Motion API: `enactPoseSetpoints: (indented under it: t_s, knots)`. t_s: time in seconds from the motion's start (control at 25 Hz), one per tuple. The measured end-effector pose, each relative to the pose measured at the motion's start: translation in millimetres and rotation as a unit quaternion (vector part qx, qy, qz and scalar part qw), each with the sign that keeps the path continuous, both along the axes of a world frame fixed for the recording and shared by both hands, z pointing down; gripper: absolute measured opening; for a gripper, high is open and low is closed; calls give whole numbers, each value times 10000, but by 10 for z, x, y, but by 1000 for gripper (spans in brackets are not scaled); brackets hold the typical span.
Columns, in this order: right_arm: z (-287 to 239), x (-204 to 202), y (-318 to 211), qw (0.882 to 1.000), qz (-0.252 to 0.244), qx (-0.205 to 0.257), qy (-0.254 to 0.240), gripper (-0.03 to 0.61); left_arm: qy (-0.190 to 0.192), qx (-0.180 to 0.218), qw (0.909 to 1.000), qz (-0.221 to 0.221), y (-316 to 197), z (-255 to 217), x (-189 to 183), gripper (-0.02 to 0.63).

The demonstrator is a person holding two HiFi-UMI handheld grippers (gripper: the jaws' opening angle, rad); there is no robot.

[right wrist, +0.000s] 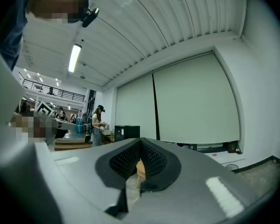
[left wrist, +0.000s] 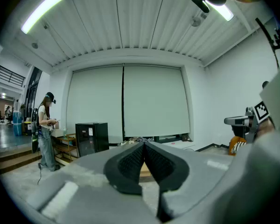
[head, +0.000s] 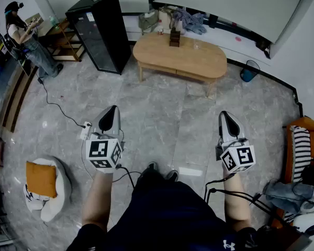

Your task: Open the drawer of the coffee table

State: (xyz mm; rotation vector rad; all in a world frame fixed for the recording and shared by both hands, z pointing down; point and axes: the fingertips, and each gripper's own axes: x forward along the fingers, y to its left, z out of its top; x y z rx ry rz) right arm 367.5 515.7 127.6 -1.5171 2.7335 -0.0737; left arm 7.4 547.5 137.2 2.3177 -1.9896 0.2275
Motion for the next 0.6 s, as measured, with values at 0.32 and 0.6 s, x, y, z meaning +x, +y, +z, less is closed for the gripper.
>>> enactPoseSetpoints:
  t_s: [0.32,0.6]
  knots:
    - [174,-118,-150,9996,-225,-129,54,2,-44,-163,9997,-176,20,152,-73,3]
    - [358,-395,-645,9991,-315,-273,39,2,-10,-380,9984,-418,-322,423,-409,3]
